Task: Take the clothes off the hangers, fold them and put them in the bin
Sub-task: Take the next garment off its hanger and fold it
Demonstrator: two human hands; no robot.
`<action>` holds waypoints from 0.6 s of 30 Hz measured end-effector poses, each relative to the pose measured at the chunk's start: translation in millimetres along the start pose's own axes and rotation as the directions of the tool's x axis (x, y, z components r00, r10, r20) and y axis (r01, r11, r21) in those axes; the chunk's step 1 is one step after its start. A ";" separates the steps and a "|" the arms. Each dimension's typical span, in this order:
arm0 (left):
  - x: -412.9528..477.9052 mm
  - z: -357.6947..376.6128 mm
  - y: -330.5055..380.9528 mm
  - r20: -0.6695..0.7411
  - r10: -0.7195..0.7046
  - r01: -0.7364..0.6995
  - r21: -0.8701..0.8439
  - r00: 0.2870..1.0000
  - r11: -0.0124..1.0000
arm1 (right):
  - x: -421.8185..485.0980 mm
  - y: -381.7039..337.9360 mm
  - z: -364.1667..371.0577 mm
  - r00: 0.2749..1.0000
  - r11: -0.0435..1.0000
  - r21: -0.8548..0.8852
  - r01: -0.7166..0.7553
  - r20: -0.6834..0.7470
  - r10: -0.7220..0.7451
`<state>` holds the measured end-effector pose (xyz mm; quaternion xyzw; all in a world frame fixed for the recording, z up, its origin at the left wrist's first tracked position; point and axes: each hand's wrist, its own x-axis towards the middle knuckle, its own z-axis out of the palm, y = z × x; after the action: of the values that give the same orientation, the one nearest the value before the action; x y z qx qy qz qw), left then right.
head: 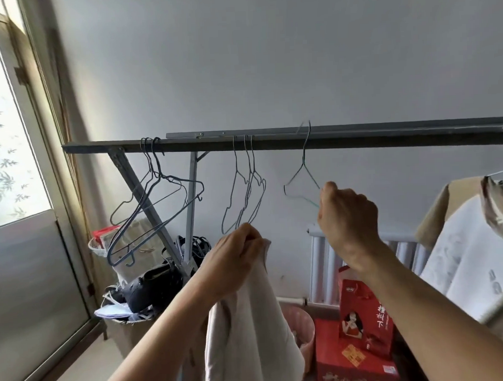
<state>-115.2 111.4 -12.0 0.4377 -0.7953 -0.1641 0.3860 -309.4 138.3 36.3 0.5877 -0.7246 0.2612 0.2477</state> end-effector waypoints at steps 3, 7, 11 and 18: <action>-1.3 -9.3 2.2 0.037 0.054 -0.054 0.009 0.998 0.998 | -5.3 -7.2 12.1 0.993 0.999 -0.035 -0.014 0.118 0.018; -1.3 -17.9 4.1 0.064 0.145 -0.145 -0.004 0.987 0.989 | -5.9 -8.9 22.0 0.993 1.000 -0.018 0.006 0.121 -0.004; 1.9 -23.8 2.8 0.106 0.196 -0.197 0.003 0.975 0.980 | -31.9 -9.0 29.5 0.984 0.981 0.153 0.119 -0.153 -0.095; -0.4 -28.8 10.5 0.135 0.313 -0.309 -0.047 0.940 0.950 | -76.5 -36.7 42.1 0.921 0.454 0.889 -0.064 0.228 -0.316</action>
<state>-99.3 119.9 12.7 0.2890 -0.8776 -0.1416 0.3554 -261.4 159.1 -42.6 0.7201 -0.4695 0.4654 -0.2109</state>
